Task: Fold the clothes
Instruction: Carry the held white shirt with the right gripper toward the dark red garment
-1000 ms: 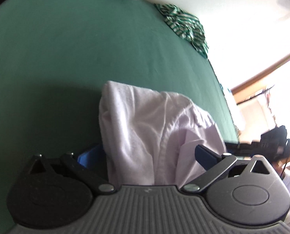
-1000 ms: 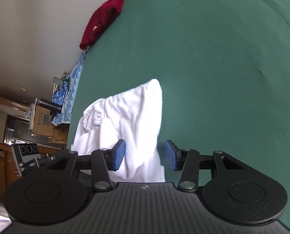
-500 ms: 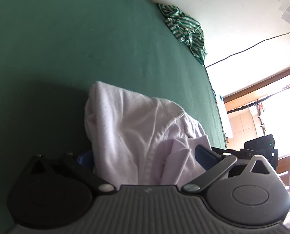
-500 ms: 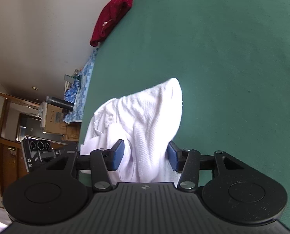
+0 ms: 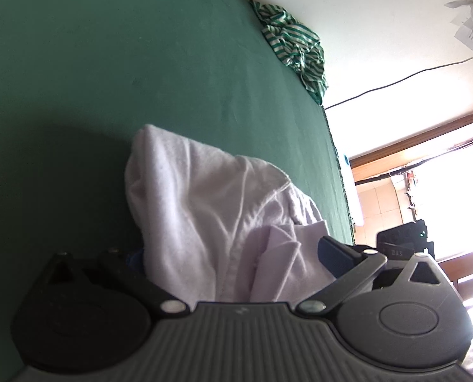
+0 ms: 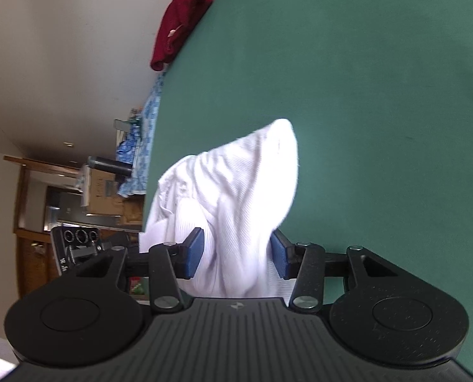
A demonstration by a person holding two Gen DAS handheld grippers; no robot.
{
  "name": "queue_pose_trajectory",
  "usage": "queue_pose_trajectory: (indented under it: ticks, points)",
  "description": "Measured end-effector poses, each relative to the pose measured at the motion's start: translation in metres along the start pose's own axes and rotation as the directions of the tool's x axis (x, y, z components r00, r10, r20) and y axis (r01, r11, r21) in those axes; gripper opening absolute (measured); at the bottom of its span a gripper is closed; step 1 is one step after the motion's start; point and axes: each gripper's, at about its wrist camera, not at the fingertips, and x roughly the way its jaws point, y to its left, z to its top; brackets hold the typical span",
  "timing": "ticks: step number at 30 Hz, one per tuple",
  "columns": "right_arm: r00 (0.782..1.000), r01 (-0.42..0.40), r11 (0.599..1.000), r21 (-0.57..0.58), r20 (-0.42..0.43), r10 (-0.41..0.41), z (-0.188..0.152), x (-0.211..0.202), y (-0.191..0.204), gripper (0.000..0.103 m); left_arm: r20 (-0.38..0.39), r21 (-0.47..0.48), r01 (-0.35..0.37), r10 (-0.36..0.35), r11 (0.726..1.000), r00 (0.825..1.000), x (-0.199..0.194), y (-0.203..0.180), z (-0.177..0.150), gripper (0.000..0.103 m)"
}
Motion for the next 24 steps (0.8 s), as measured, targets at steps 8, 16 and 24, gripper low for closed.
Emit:
queue_pose_trajectory:
  ticks: [8, 16, 24]
  points:
    - [1.0, -0.016, 1.0, -0.026, -0.009, 0.016, 0.002, 0.008, 0.006, 0.044, -0.001, -0.043, 0.019, -0.019, 0.999, 1.0, -0.001, 0.004, -0.001, 0.099]
    - [1.0, -0.025, 0.999, -0.026, 0.012, 0.026, 0.001, 0.015, 0.007, 0.044, 0.048, -0.032, 0.021, -0.019, 0.999, 0.999, 0.003, 0.003, -0.004, 0.099]
    - [0.998, -0.038, 0.999, -0.008, 0.045, 0.039, -0.005, 0.017, 0.007, 0.044, 0.103, -0.046, 0.033, -0.029, 0.998, 0.994, -0.008, 0.014, -0.012, 0.076]
